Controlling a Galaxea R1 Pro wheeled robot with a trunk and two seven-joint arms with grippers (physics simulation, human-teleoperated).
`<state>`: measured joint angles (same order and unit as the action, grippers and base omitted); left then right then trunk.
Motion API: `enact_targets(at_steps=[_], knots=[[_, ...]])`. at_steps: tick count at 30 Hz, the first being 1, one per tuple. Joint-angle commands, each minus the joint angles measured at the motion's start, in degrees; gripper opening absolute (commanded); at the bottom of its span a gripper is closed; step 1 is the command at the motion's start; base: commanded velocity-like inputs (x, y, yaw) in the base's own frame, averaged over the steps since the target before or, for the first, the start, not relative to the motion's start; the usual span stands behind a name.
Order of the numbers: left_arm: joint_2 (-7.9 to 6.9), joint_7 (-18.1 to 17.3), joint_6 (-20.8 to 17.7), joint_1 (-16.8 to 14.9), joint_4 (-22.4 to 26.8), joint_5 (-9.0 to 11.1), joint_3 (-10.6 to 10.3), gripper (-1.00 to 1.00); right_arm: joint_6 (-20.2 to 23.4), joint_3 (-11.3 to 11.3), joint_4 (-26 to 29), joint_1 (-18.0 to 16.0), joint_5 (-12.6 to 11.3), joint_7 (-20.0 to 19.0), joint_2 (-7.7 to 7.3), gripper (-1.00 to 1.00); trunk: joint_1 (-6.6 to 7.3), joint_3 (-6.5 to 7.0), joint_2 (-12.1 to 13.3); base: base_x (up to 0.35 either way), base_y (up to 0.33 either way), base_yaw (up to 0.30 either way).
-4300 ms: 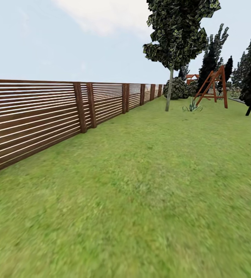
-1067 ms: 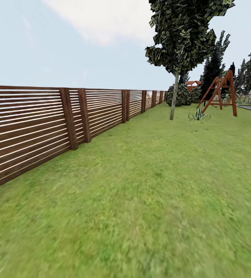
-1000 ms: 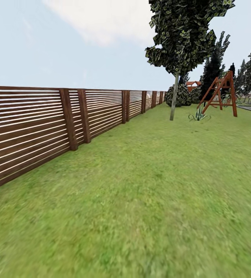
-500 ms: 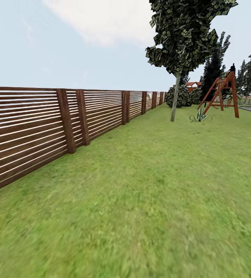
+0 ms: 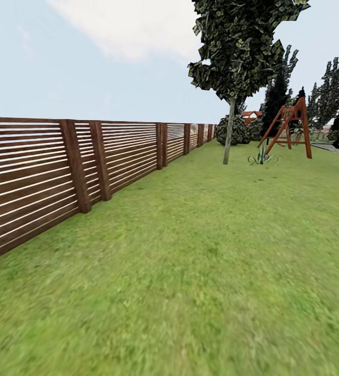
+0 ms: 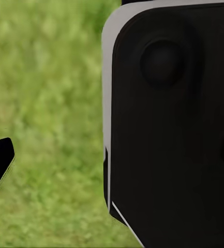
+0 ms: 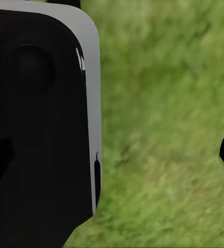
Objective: Take the three Easter eggs out of the wicker basket on the lawn in the garden, then place them on the lawn next to a single tree (choose any tree) so that all three eggs are next to the same tree and none are left in the basket.
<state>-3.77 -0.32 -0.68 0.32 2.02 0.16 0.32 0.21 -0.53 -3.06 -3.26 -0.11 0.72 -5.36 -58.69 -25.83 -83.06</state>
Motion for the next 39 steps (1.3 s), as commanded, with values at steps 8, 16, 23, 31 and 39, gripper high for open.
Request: enact_targets(at_steps=[8, 16, 23, 31, 39], knots=[[-0.01, 0.0, -0.1, 0.0, 0.1, 0.0, 0.0, 1.0, -0.1, -0.2, -0.1, -0.1, 0.4, 0.1, 0.0, 1.0, -0.03, 0.46, 0.0, 0.343, 0.0, -0.002], [-0.01, 0.0, -0.1, 0.0, 0.1, 0.0, 0.0, 1.0, 0.0, 0.0, -0.1, -0.1, 0.1, 0.1, 0.0, 1.0, -0.03, 0.52, 0.0, 0.343, 0.0, 0.0], [0.0, 0.0, -0.1, 0.0, 0.1, 0.0, 0.0, 1.0, 0.0, 0.1, -0.1, -0.1, -0.1, 0.1, 0.0, 1.0, -0.03, 0.52, 0.0, 0.343, 0.0, -0.021], [0.02, 0.0, -0.1, 0.0, 0.1, 0.0, 0.0, 1.0, 0.0, 0.0, -0.1, -0.1, -0.1, 0.1, 0.0, 1.0, -0.03, 0.52, 0.0, 0.343, 0.0, -0.003], [0.03, 0.0, -0.1, 0.0, 0.1, 0.0, 0.0, 1.0, 0.0, 0.0, -0.1, -0.1, 0.0, 0.1, 0.0, 1.0, -0.03, 0.52, 0.0, 0.343, 0.0, -0.18]])
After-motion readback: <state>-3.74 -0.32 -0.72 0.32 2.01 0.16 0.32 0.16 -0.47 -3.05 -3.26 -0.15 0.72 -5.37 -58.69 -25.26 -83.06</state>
